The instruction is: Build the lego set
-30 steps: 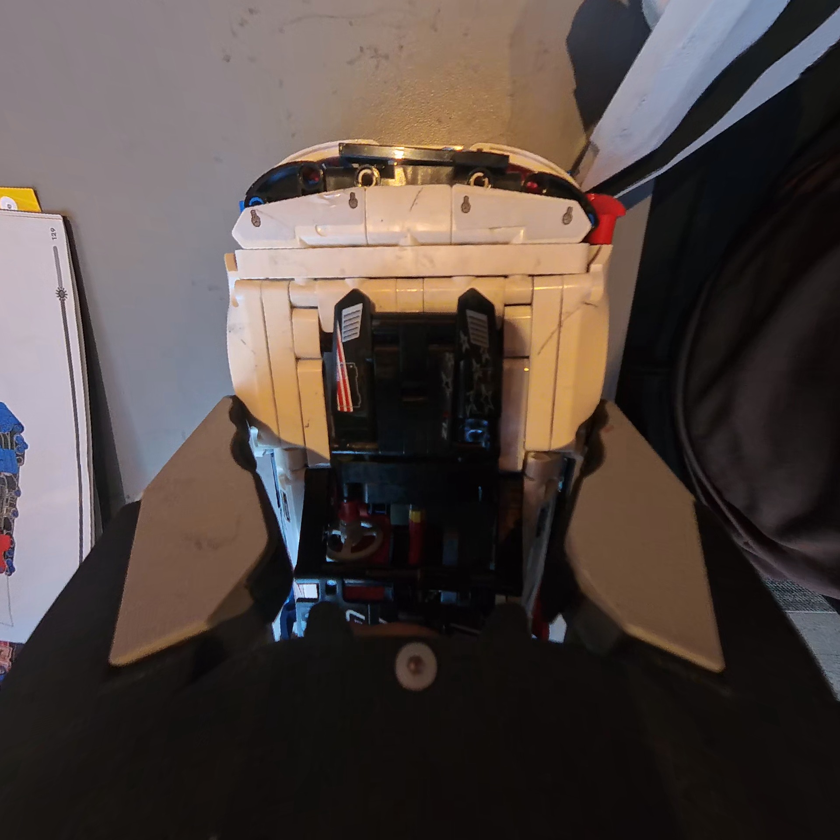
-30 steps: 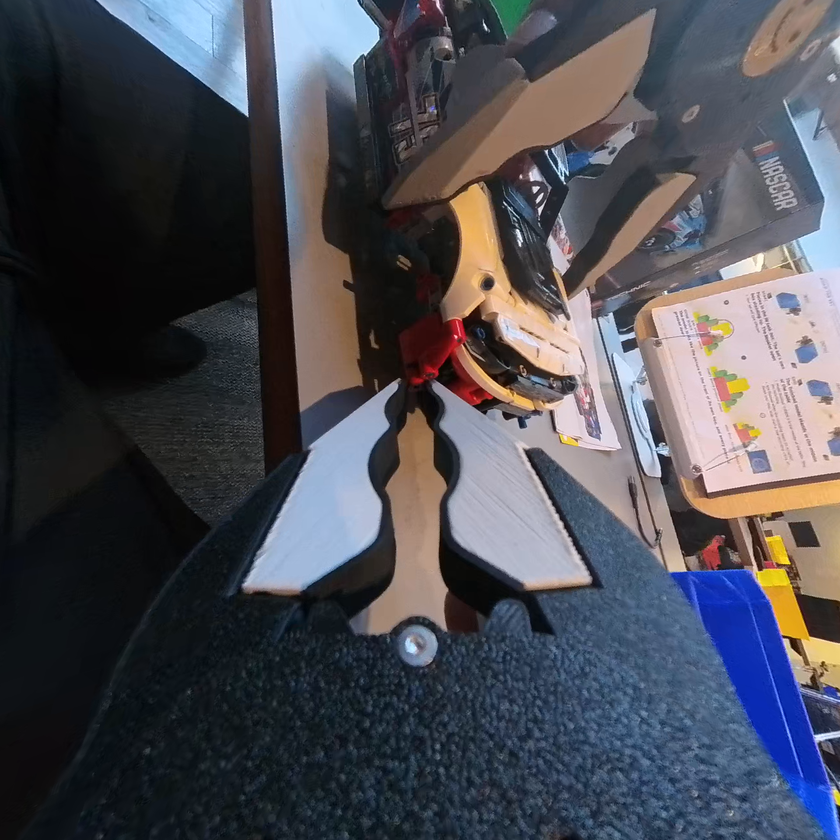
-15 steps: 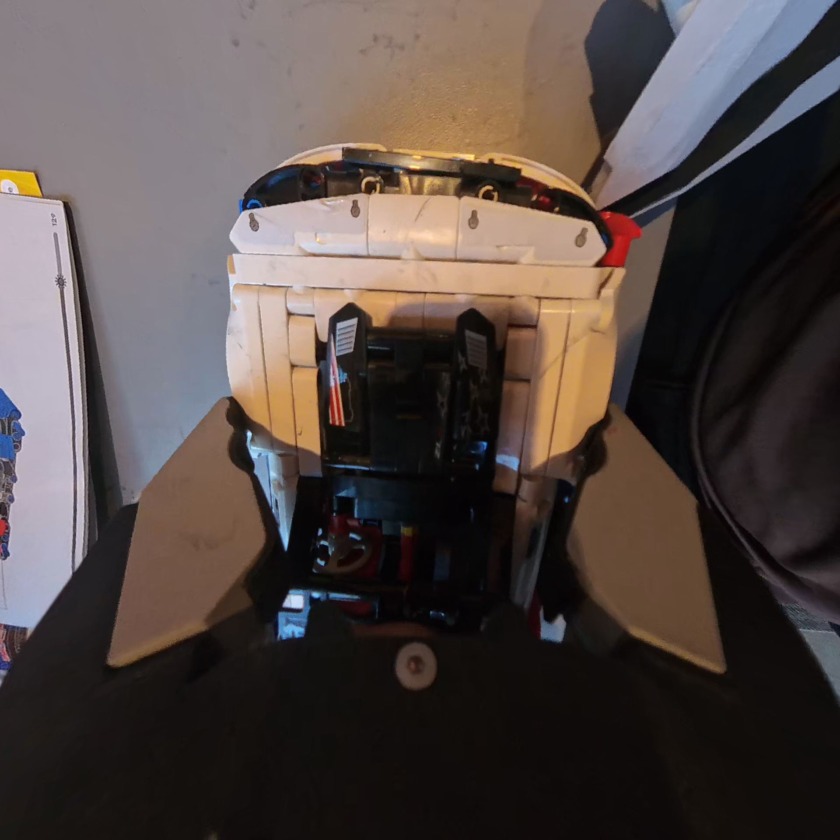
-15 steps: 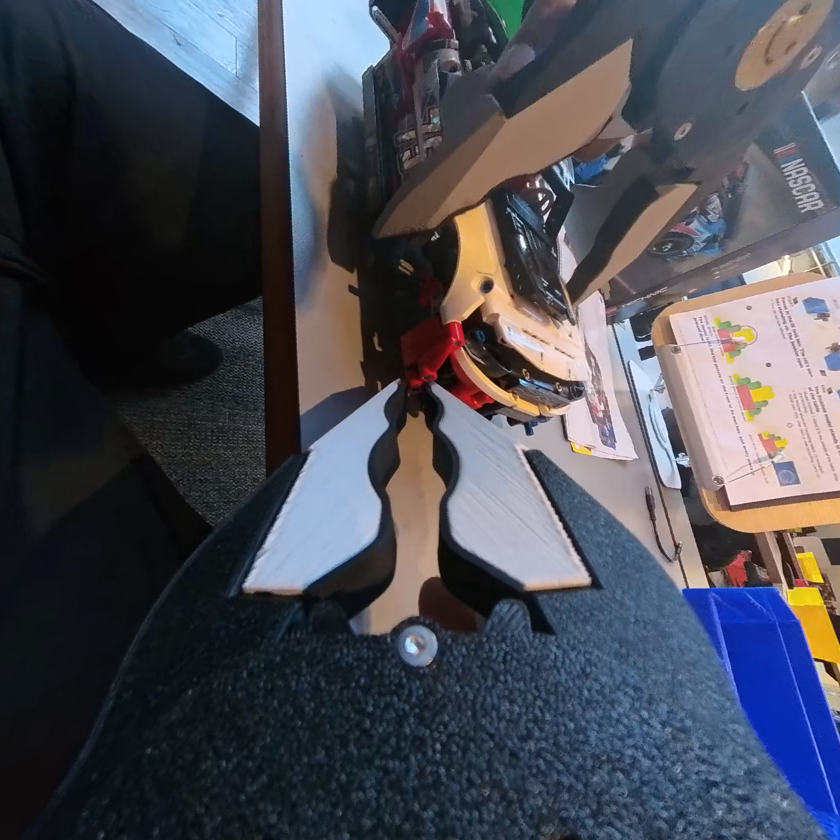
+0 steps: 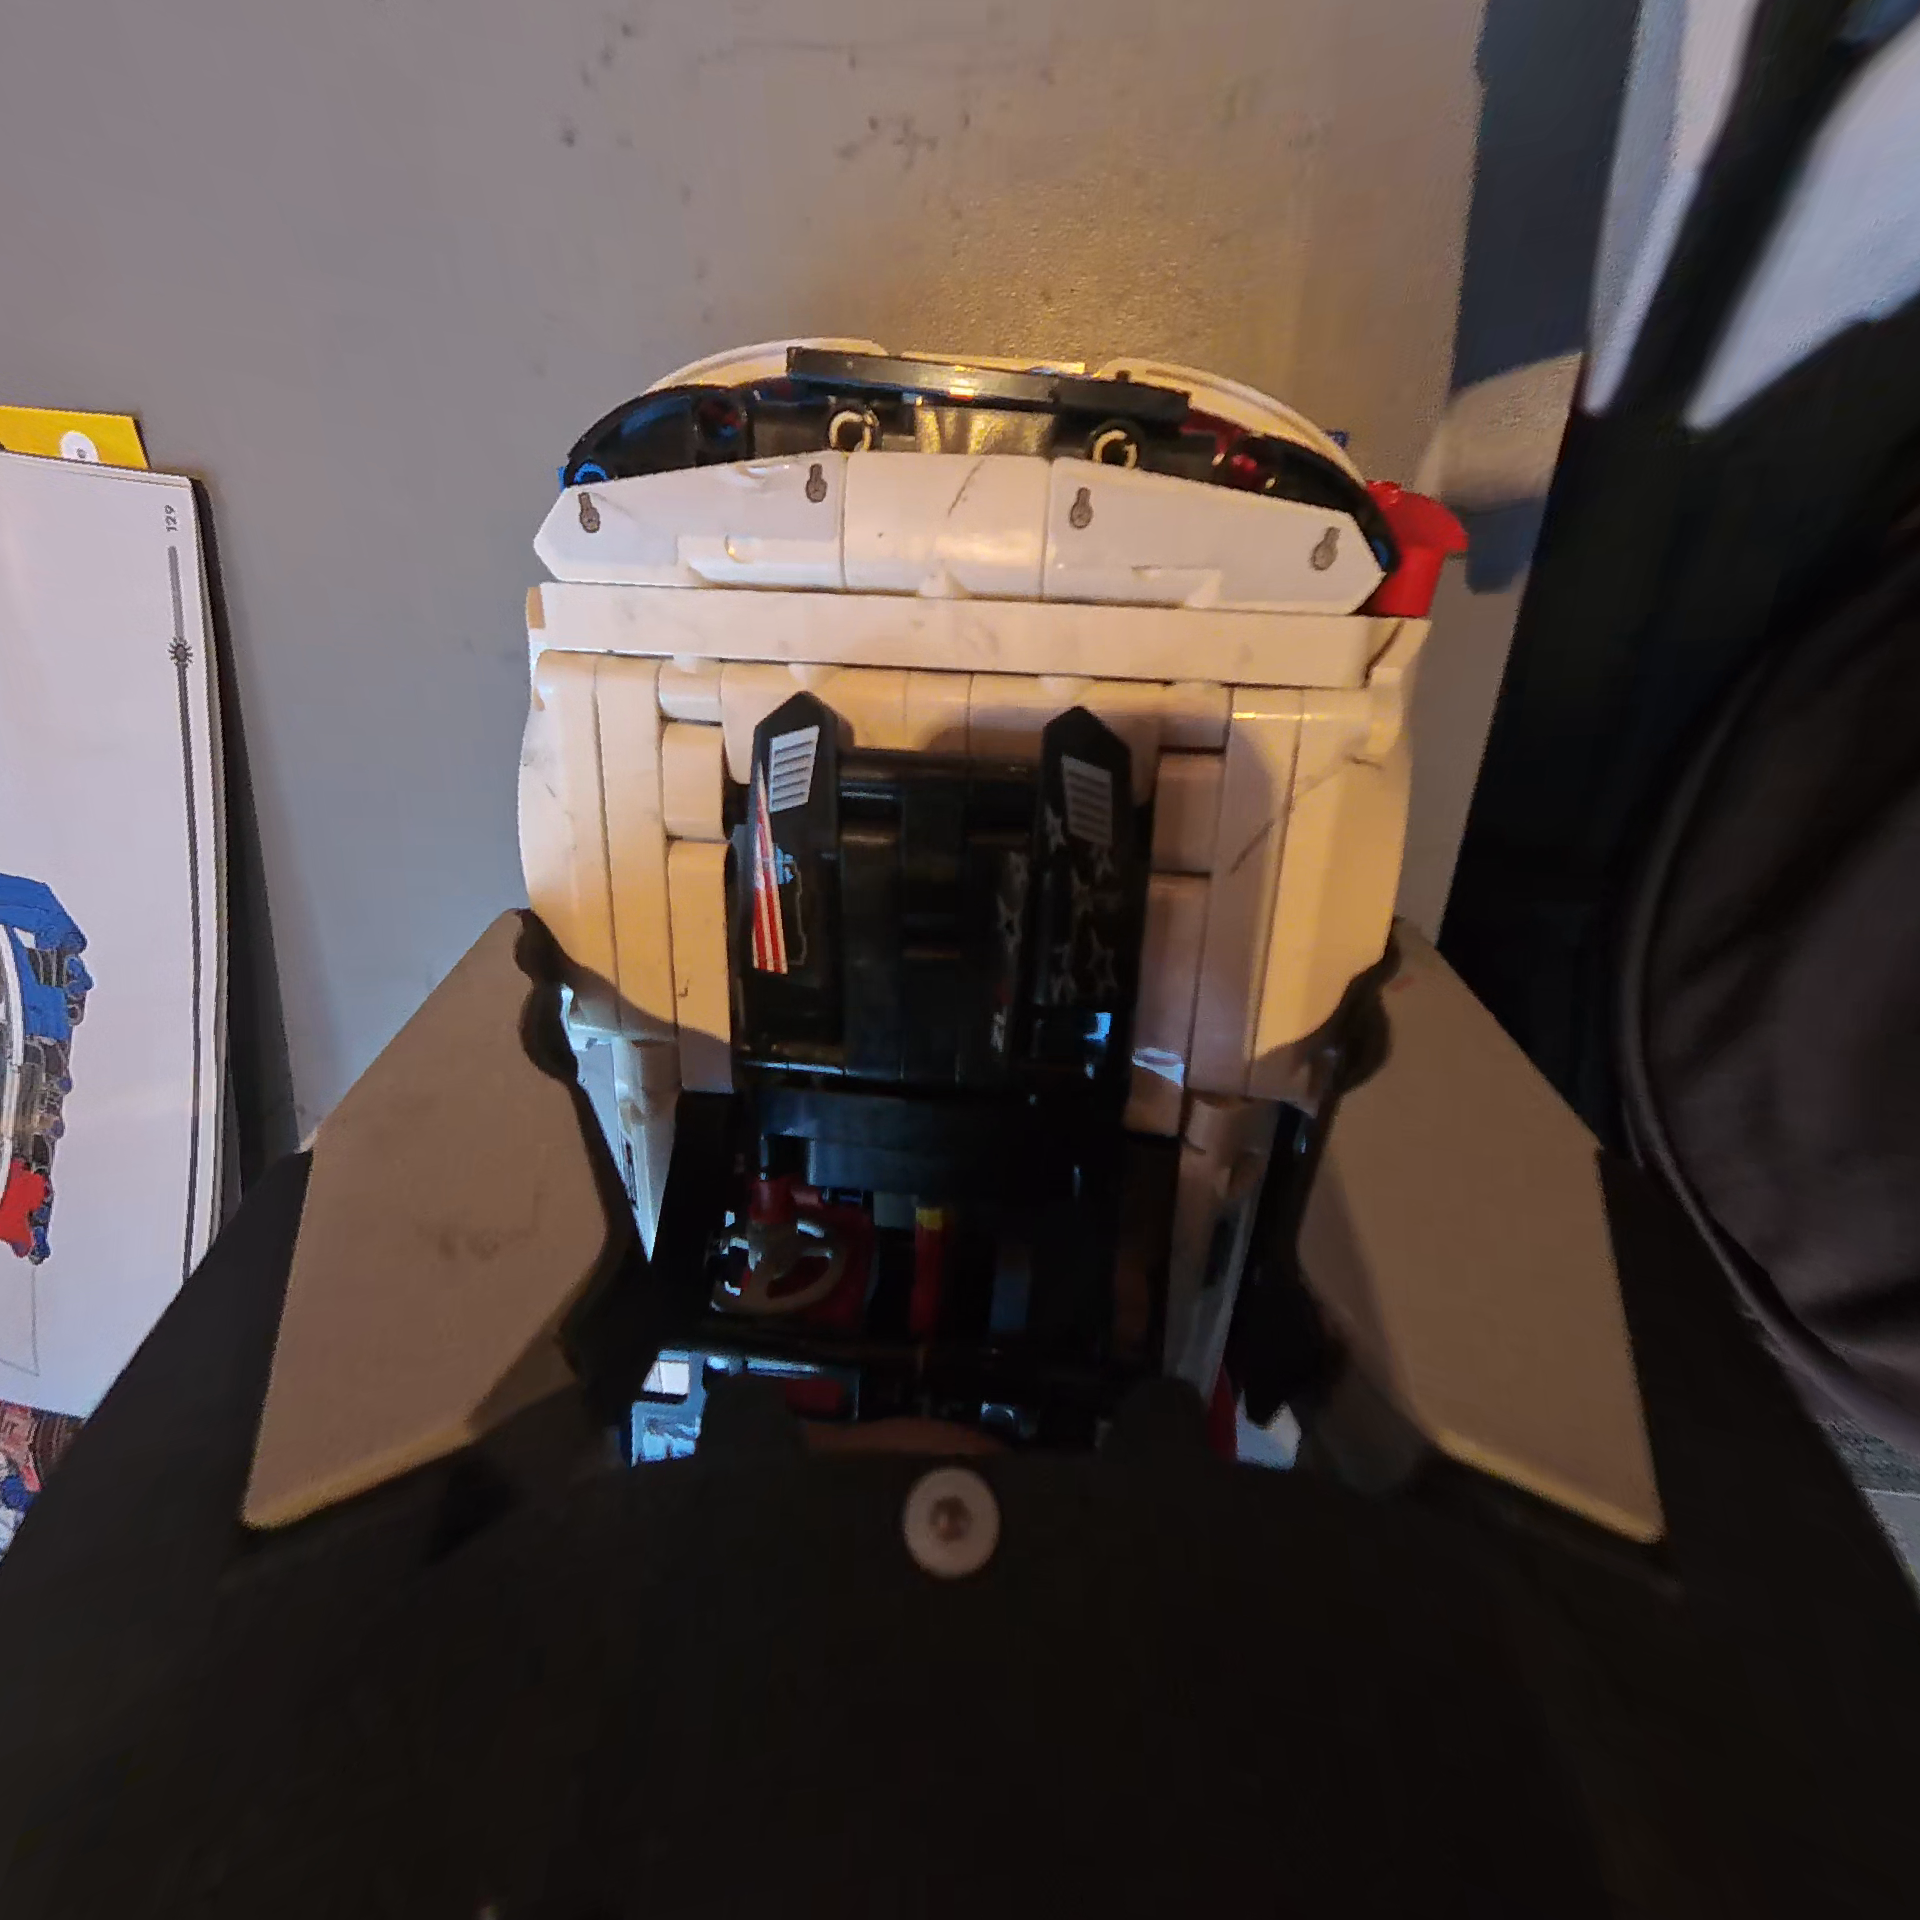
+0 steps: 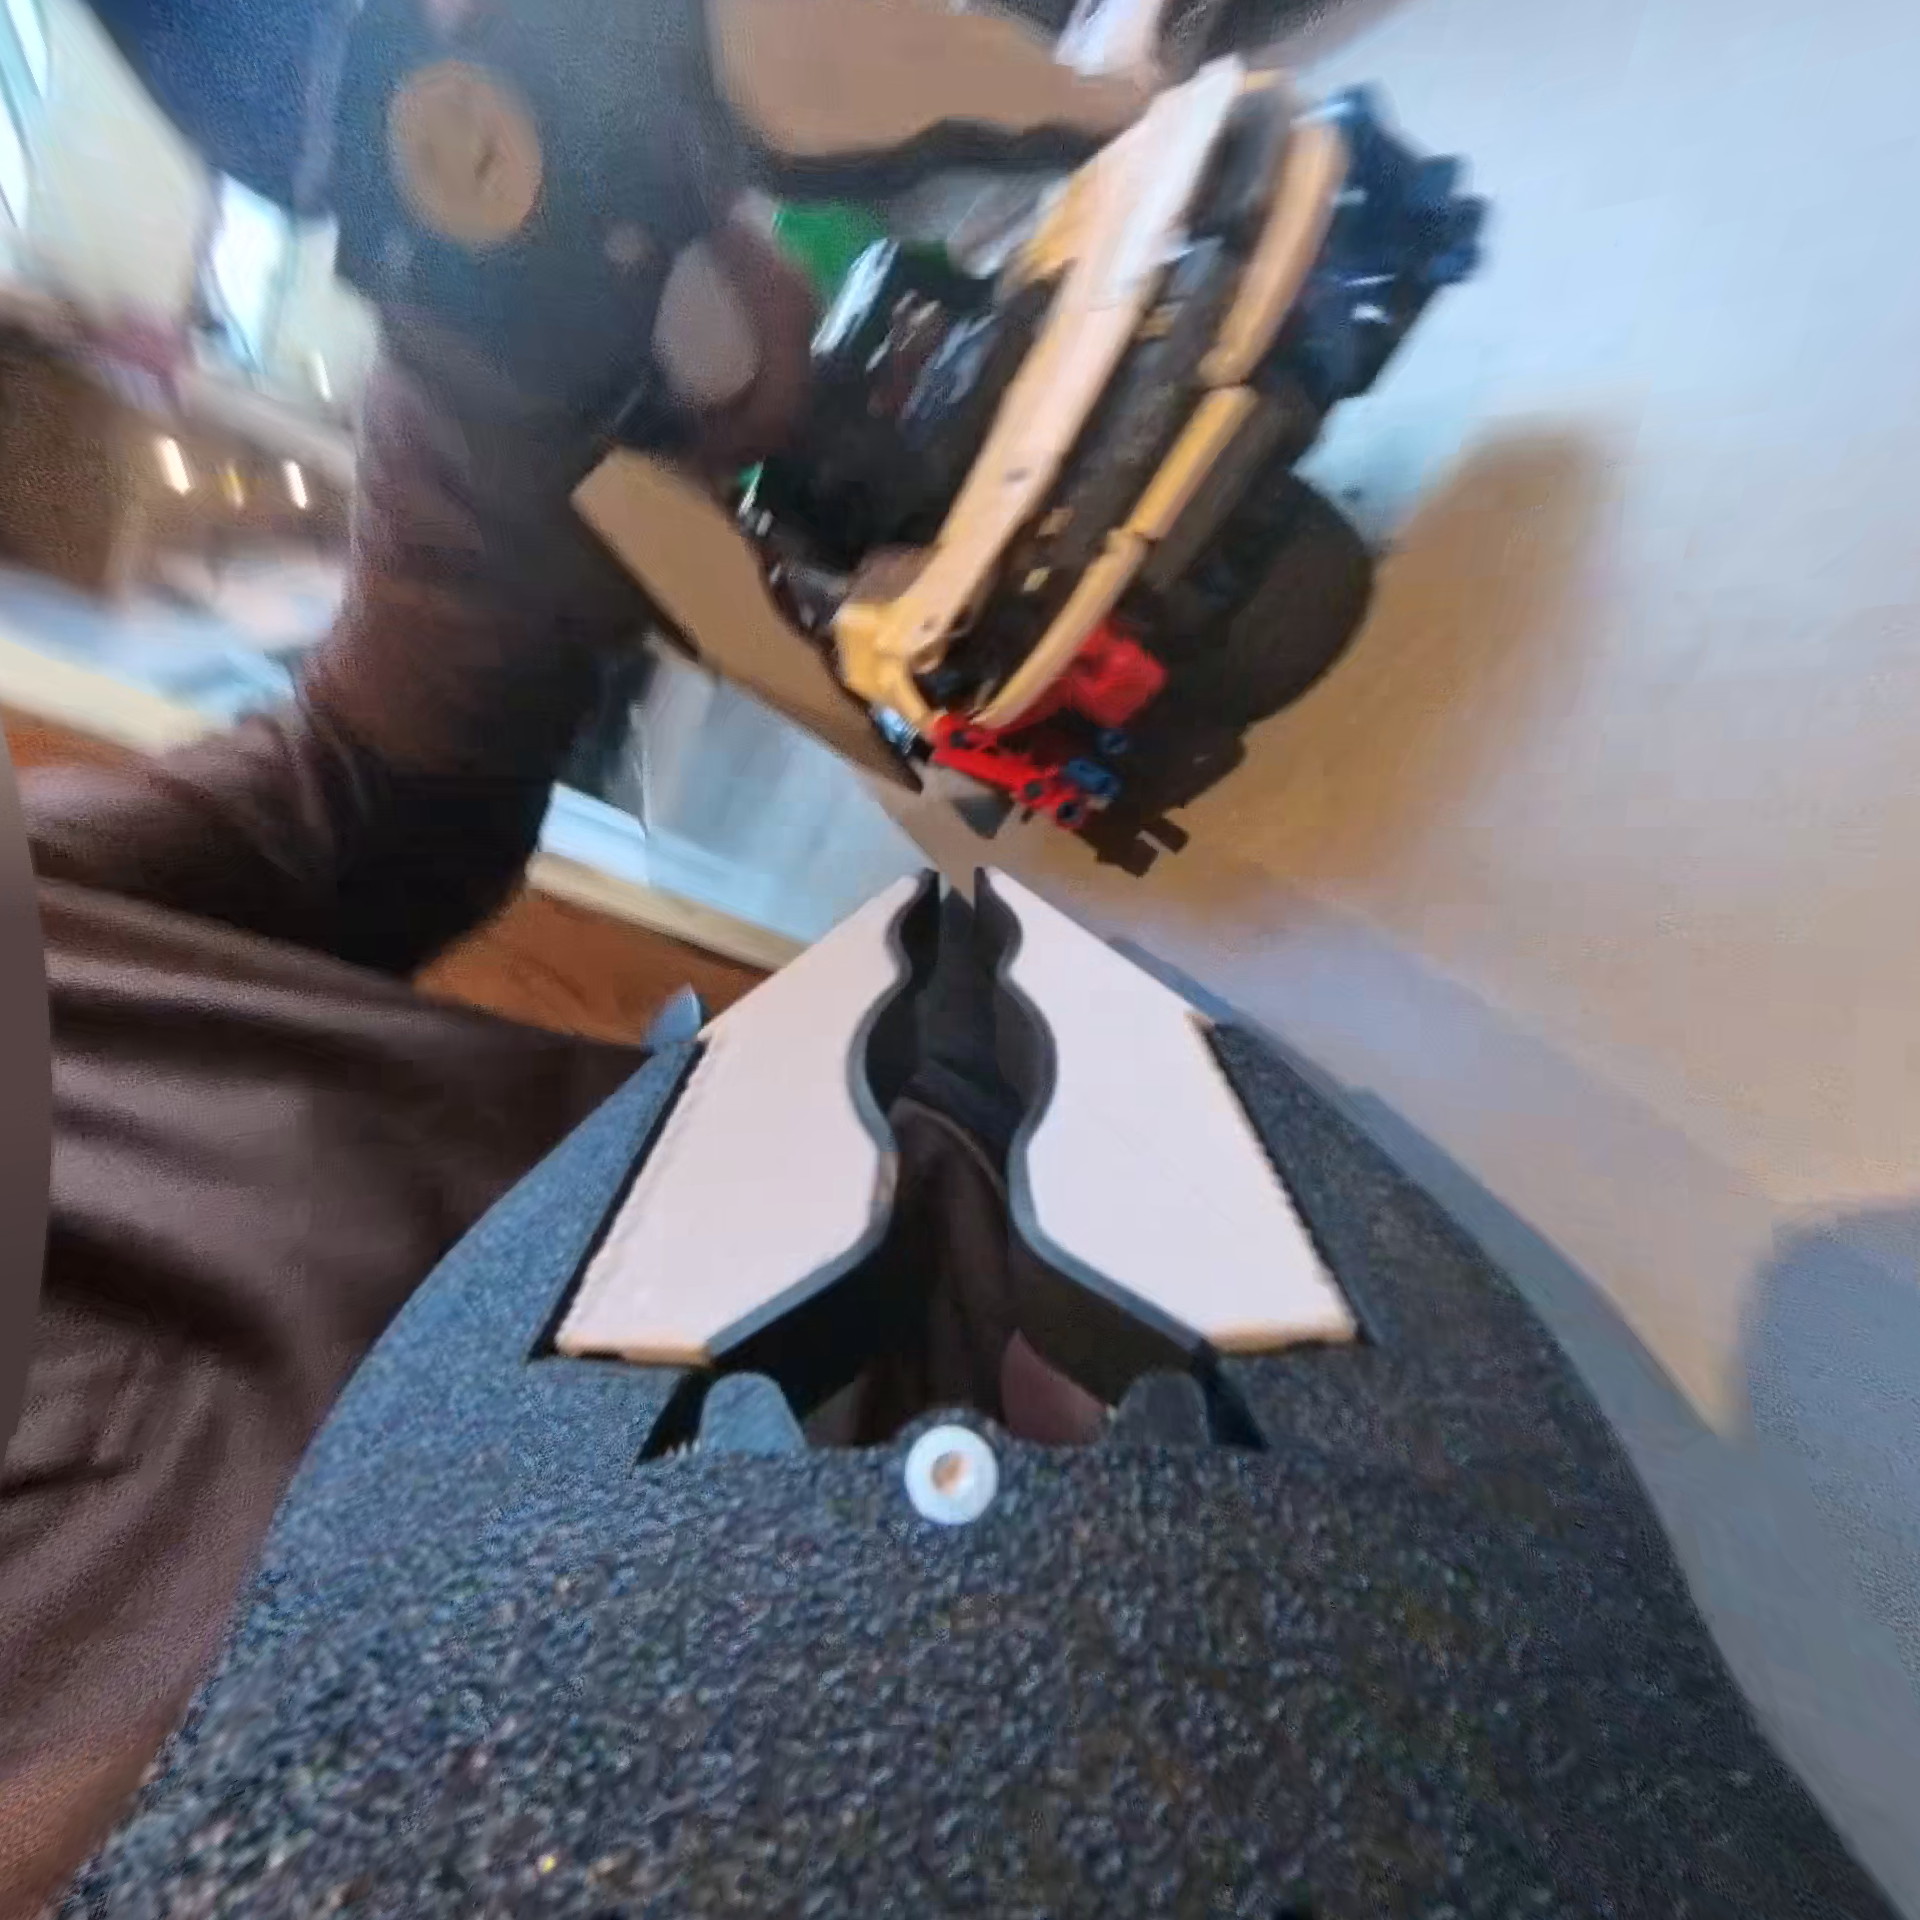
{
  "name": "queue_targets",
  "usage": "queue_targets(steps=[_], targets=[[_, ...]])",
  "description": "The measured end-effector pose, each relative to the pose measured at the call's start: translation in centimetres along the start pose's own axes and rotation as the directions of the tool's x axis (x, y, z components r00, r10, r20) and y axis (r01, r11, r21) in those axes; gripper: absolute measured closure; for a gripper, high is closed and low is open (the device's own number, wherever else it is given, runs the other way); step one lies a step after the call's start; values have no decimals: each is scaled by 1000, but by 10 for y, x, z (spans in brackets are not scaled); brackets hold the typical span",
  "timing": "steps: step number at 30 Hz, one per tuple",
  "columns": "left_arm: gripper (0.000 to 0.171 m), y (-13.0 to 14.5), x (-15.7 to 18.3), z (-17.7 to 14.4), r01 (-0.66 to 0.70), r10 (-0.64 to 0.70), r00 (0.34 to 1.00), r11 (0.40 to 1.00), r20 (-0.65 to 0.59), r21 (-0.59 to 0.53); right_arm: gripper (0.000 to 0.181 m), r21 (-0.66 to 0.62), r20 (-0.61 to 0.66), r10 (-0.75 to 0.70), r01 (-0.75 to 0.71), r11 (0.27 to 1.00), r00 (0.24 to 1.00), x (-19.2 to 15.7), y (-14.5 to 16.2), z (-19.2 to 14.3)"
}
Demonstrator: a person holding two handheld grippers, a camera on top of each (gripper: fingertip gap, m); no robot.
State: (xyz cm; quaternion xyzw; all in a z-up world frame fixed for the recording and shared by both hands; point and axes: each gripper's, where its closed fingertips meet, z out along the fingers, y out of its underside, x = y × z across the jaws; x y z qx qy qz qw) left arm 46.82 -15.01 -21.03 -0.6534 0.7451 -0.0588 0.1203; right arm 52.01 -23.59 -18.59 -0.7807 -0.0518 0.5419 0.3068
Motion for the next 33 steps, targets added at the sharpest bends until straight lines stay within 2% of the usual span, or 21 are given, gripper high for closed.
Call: queue_targets(steps=[4, 7, 9, 12, 17, 27, 33], targets=[[25, 0, 0, 0, 1, -1, 1000, 1000, -9, -4, 179, 200, -108, 165, -141, 970, 980, 18, -8, -4], [25, 0, 0, 0, 2, -2, 1000, 1000, -12, -2, 178, 281, -80, 258, -227, 933, 963, 19, -4, 7], [25, 0, 0, 0, 2, -2, 1000, 1000, -15, -2, 178, 336, -84, 273, -230, 913, 958, 20, -2, 13], [25, 0, 0, 0, 0, -1, 1000, 1000, -21, -8, 178, 453, -12, 296, -259, 853, 955, 20, -7, 8], [25, 0, 0, 0, -1, 0, 999, 1000, -46, -10, 178, 476, 25, 282, -260, 840, 959, 15, -4, 18], [25, 0, 0, 0, 3, -3, 999, 1000, -37, -7, 180, 563, 84, 301, -294, 773, 950, 16, -10, 11], [25, 0, 0, 0, -3, 2, 999, 1000, -34, -9, 181, 549, 65, 304, -288, 785, 951, 18, -9, 12]])
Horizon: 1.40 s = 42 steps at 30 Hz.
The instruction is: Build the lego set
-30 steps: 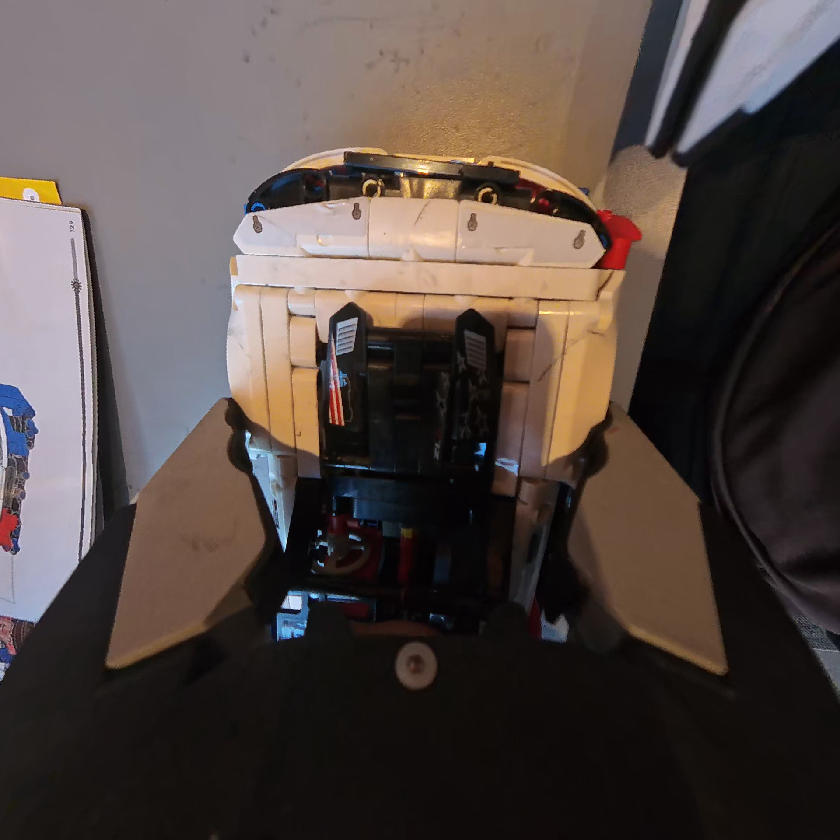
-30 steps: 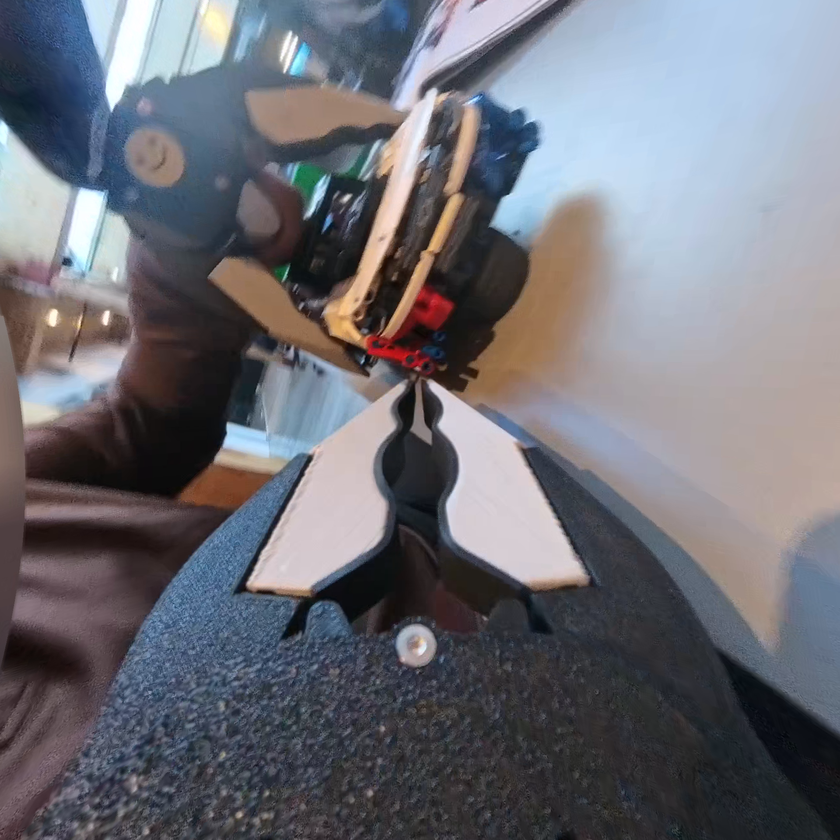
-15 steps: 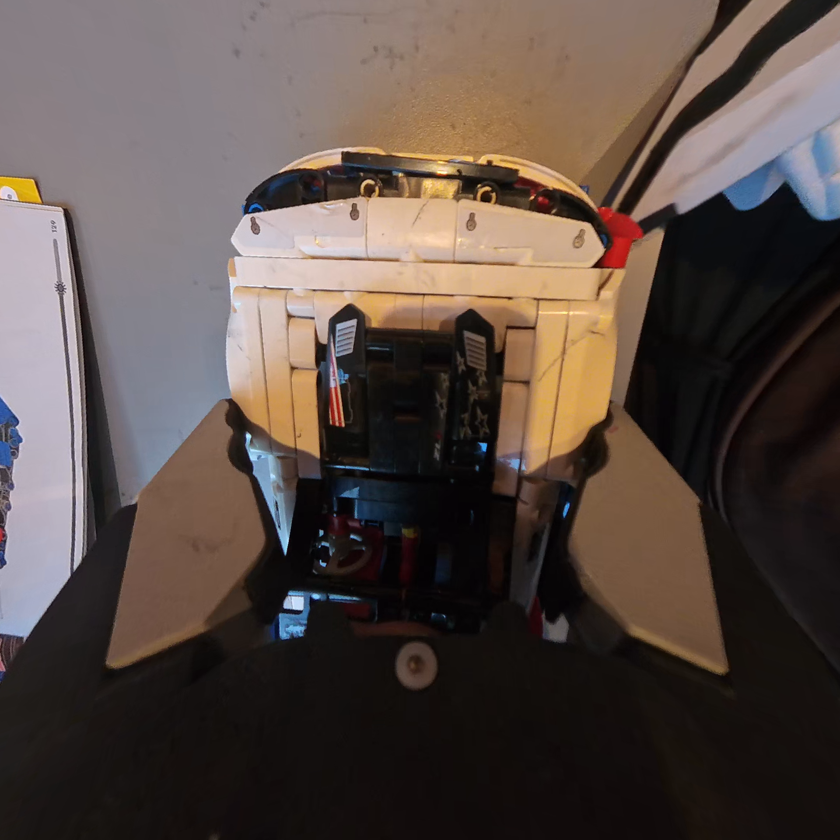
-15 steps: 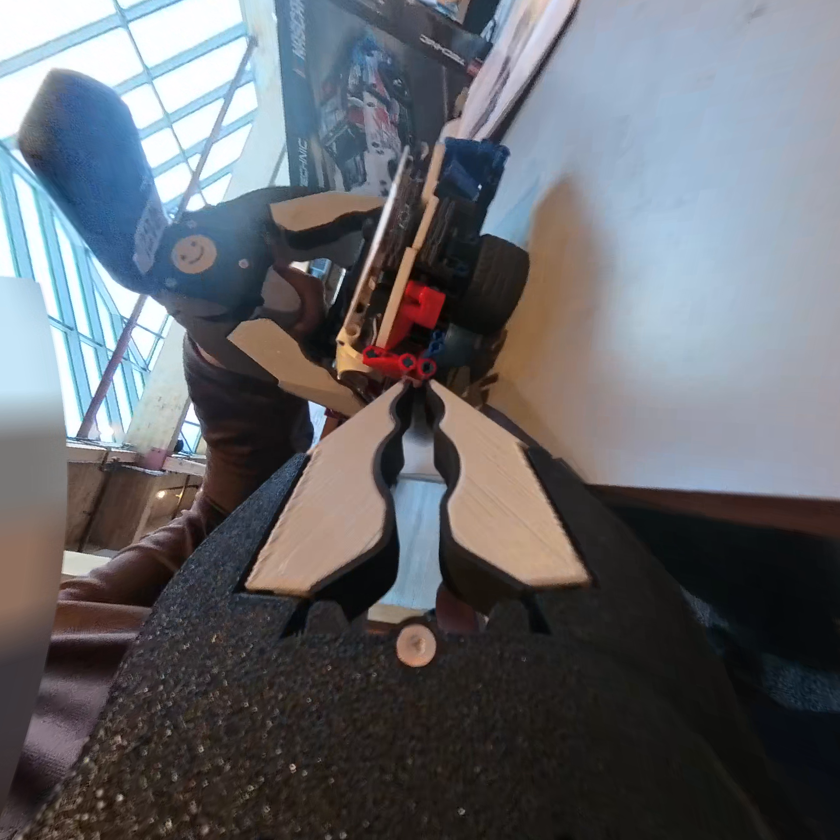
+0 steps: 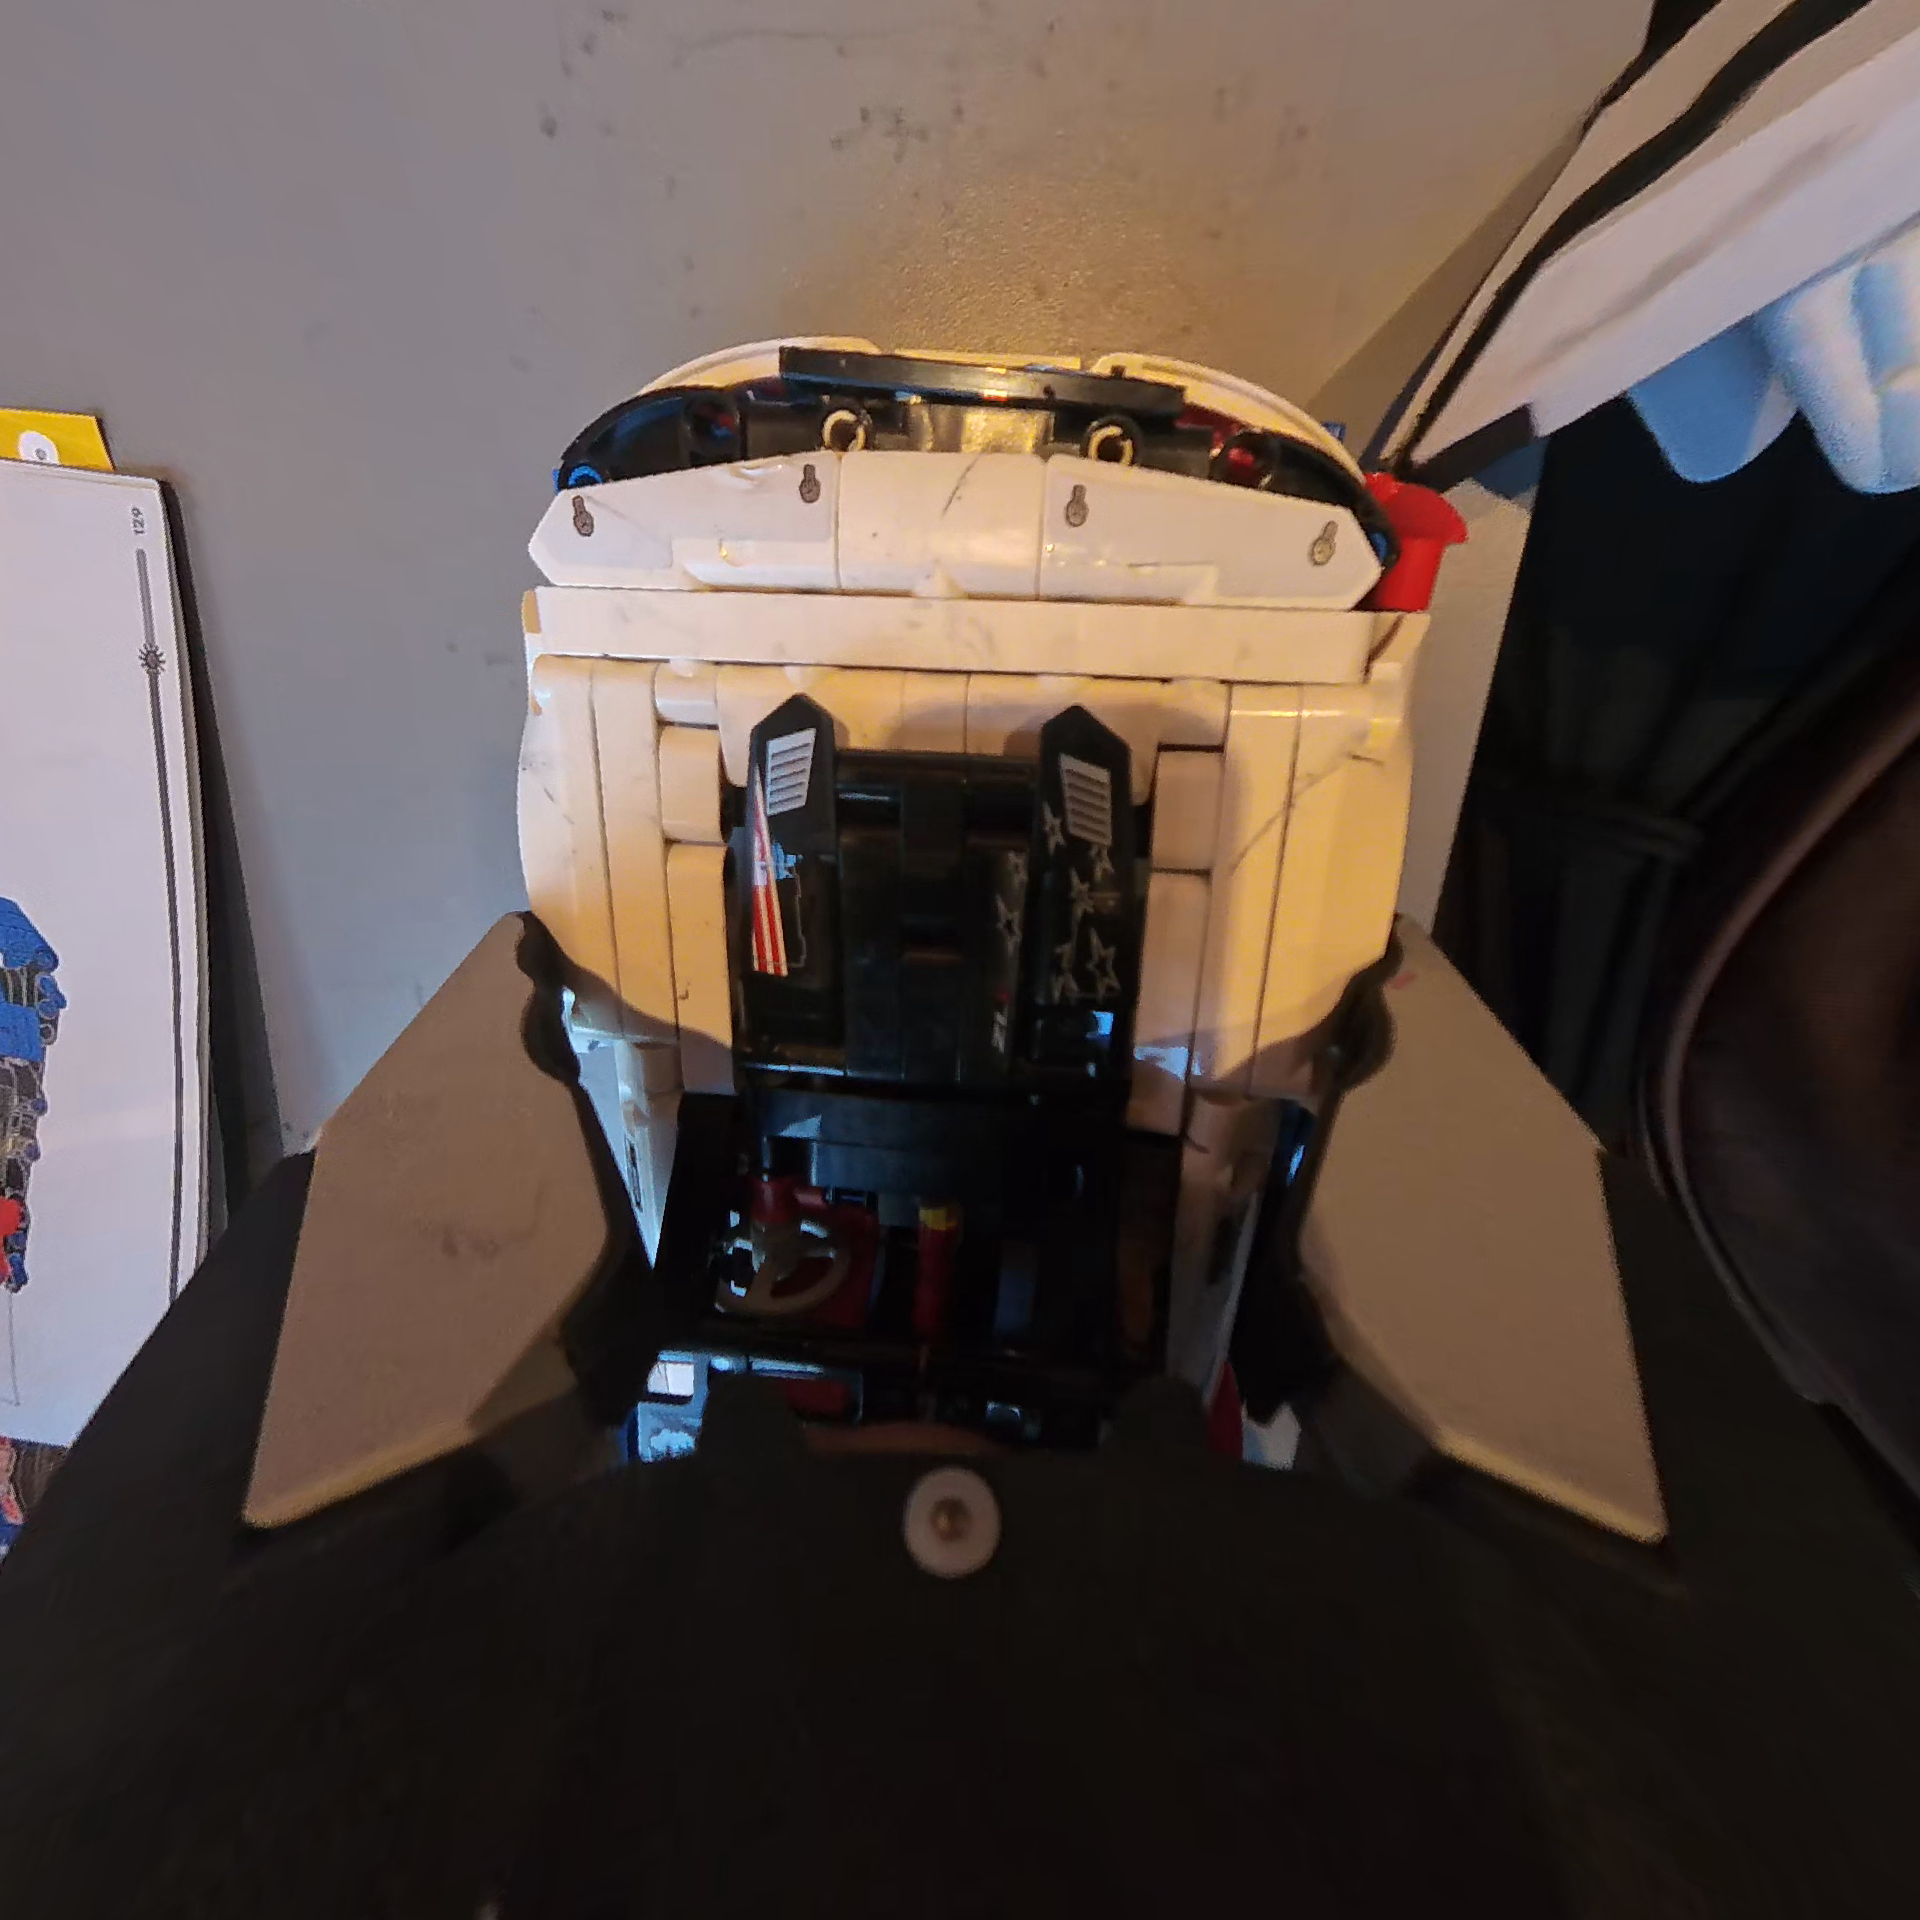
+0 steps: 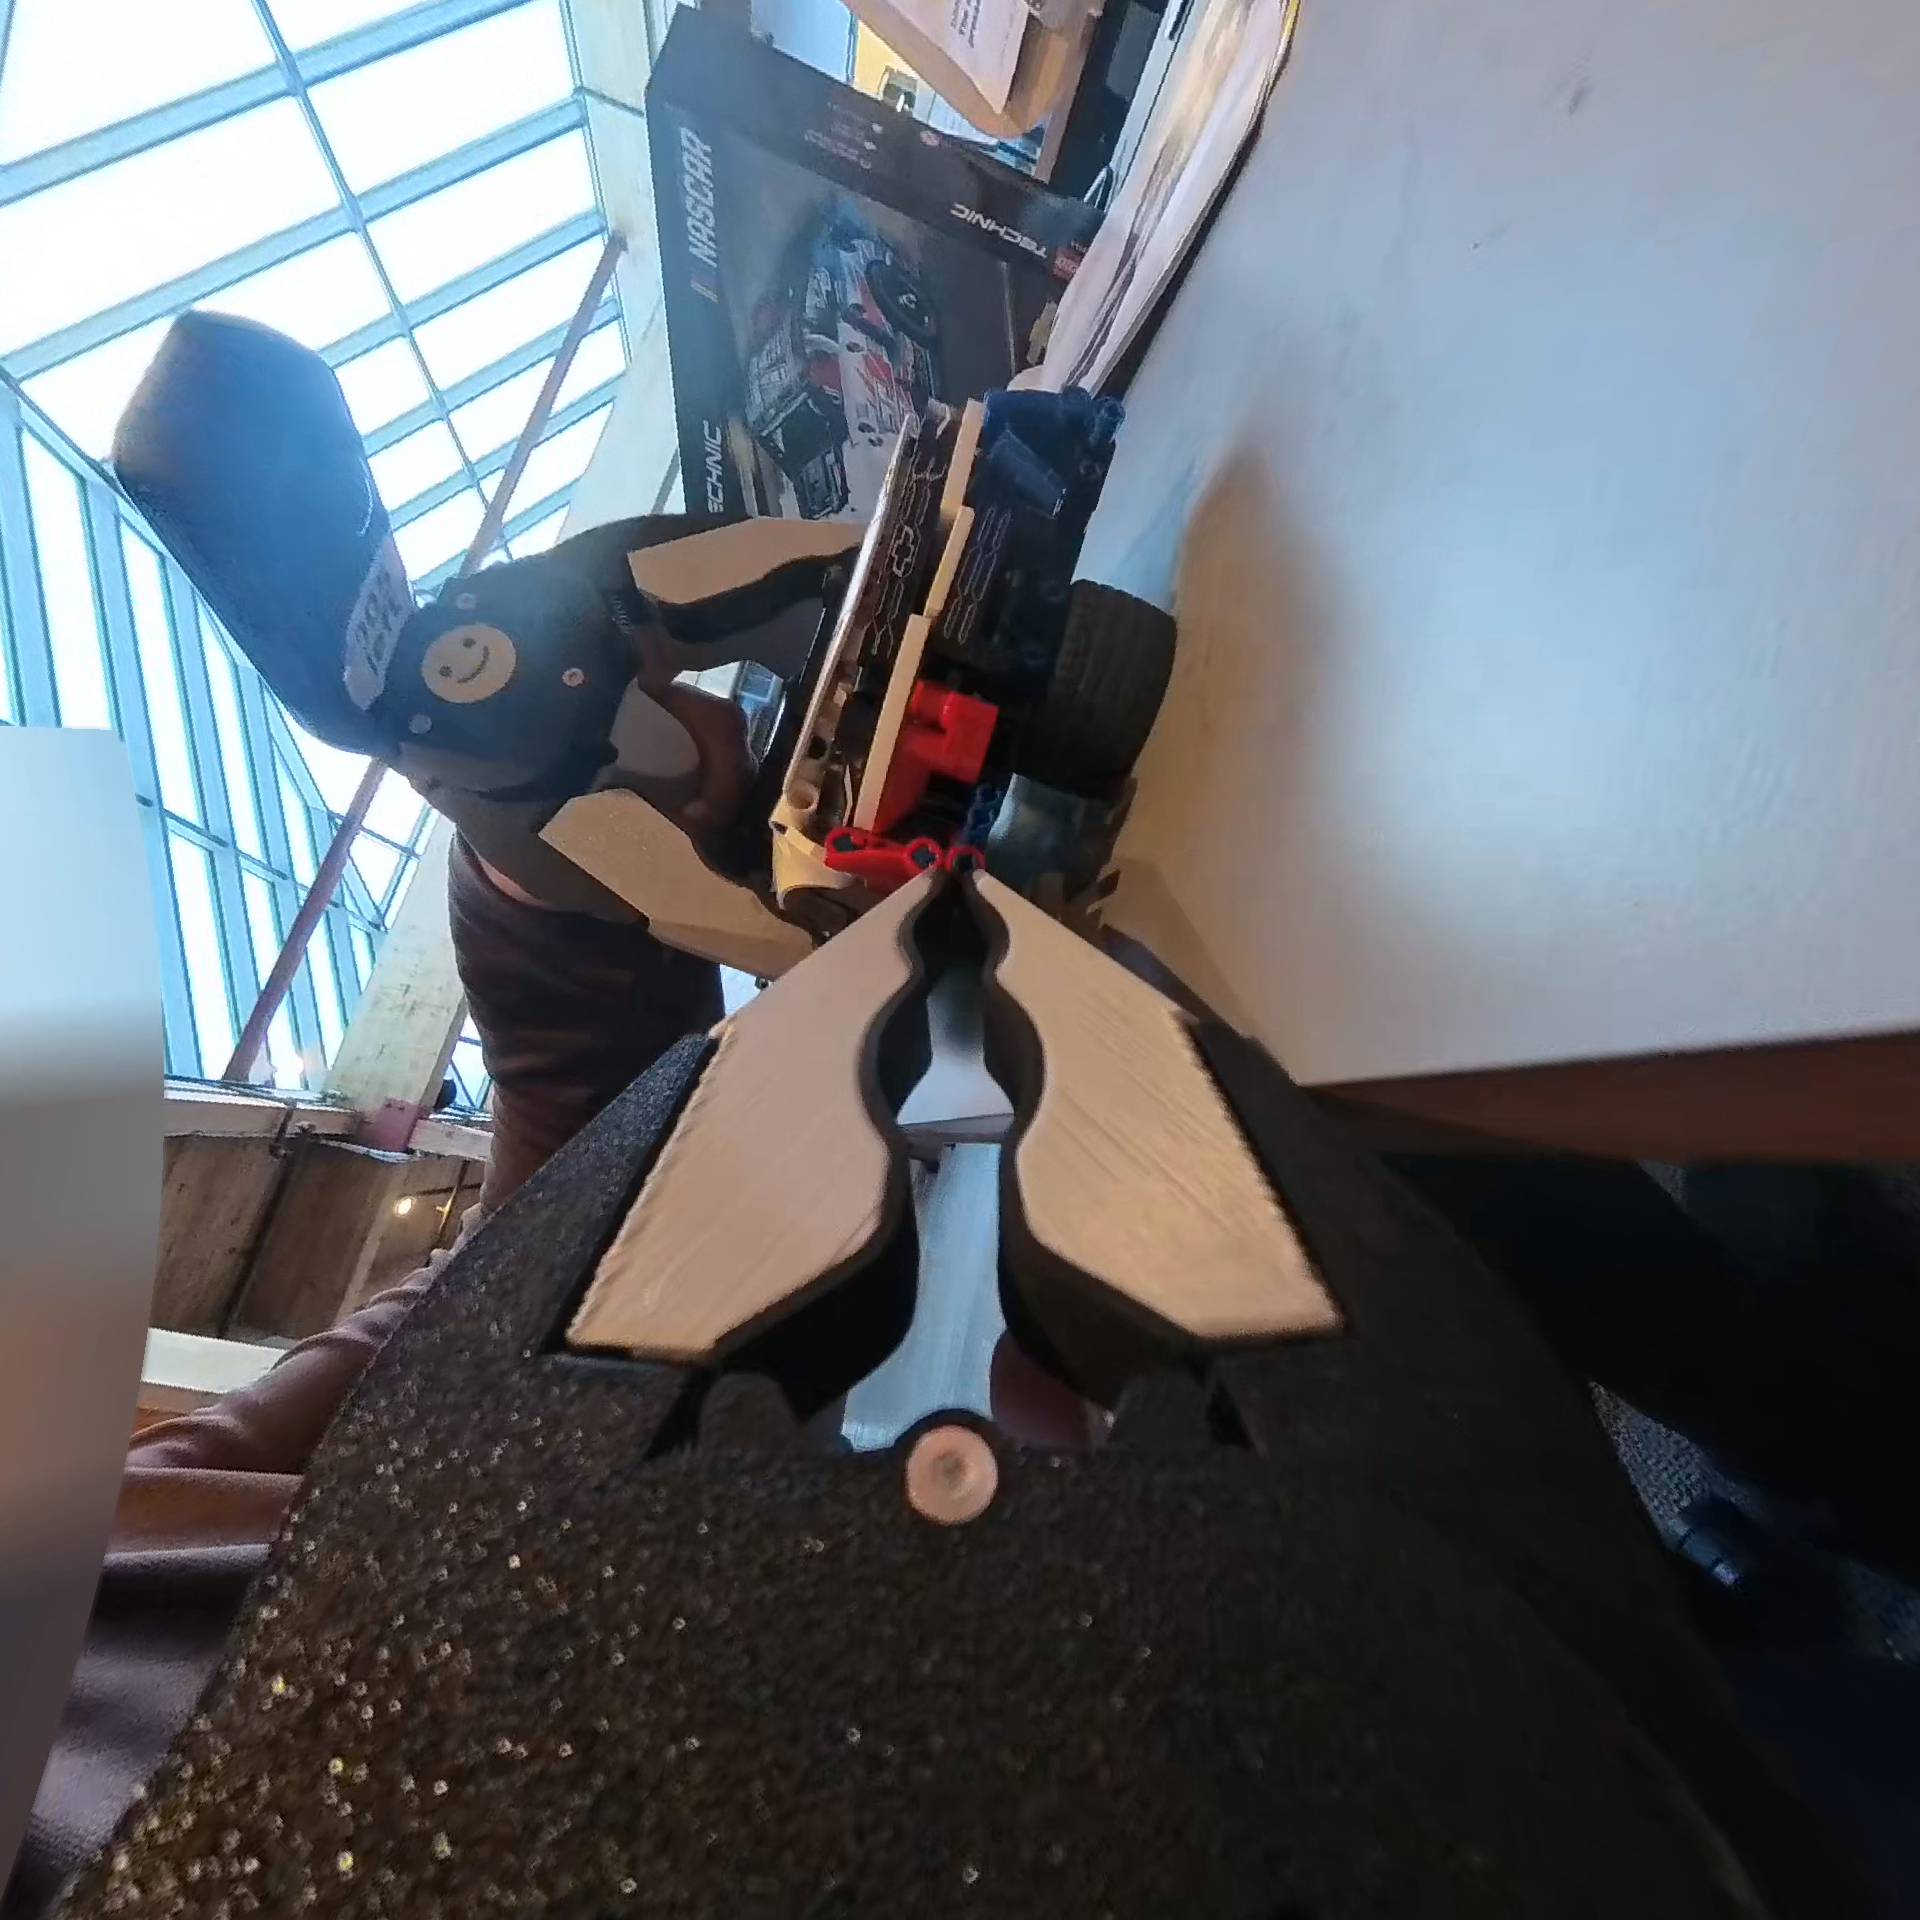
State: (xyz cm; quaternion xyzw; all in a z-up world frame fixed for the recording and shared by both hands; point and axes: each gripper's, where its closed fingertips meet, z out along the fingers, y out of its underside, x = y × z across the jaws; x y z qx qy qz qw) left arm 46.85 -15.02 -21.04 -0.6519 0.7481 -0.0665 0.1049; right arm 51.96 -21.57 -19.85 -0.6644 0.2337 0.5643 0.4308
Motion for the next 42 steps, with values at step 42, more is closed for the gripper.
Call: queue_targets(steps=[42], targets=[[26, 1, -1, 3, -15, 16, 999, 1000, 39, -2, 181, -27, -124, -201, 199, 980, 972, 3, 3, 1]])
